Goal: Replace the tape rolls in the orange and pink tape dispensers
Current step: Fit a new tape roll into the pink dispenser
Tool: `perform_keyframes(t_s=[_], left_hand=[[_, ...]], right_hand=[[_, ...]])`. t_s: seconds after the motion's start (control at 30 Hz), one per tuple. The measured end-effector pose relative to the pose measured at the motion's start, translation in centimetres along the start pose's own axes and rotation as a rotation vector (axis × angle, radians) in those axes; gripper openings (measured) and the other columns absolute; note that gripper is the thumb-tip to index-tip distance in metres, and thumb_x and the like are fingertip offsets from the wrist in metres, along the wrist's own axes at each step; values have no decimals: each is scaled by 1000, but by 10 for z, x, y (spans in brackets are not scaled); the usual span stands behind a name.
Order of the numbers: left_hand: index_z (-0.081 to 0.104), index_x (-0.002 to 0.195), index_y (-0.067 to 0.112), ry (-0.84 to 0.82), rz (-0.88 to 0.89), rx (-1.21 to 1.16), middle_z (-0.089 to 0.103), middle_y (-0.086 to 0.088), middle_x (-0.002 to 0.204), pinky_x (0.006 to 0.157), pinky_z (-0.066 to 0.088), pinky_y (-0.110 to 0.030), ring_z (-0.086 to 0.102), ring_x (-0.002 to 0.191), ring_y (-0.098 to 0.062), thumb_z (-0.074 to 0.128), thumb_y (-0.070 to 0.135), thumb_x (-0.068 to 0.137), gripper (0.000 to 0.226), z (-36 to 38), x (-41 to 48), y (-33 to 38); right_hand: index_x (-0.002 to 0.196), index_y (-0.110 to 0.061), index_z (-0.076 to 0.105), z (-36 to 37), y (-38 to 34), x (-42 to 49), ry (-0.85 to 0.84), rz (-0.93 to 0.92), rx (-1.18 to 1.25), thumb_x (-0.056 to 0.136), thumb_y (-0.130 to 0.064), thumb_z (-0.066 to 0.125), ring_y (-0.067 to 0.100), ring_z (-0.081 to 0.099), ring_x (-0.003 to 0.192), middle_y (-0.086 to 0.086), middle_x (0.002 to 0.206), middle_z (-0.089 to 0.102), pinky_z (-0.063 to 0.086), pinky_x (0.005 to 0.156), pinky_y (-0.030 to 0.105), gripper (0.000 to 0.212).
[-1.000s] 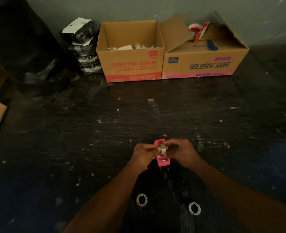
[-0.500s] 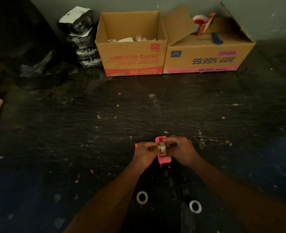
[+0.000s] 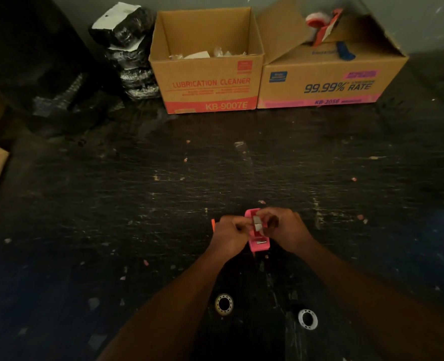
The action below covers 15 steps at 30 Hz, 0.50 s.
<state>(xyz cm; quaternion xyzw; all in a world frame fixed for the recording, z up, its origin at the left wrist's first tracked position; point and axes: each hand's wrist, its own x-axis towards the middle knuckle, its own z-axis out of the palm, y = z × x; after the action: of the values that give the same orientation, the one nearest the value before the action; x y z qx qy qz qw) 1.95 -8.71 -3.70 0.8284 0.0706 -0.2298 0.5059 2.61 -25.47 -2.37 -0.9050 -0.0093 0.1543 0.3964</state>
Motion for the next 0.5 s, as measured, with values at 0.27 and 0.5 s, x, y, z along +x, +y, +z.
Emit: perform_keyframes(t_s=[0.27,0.5], left_hand=[[78,108,18,-11,52,44,78,1,111,95,55,-27,71,100,-6,57,-3,91,35,2,1,-5],[75,105,14,59,102,156,78,-4,105,92,56,-30,71,97,-14,59,-3,86,30,7,1,-5]], right_hand=[[109,-18,74,5,7,4,-9,-51,-27,77,-19,80,16,67,94,2,103,74,53,87,33,33],[112,-22,73,14,13,5,57,-22,-62,75,-16,80,21,66,96,5,109,70,53,88,38,39]])
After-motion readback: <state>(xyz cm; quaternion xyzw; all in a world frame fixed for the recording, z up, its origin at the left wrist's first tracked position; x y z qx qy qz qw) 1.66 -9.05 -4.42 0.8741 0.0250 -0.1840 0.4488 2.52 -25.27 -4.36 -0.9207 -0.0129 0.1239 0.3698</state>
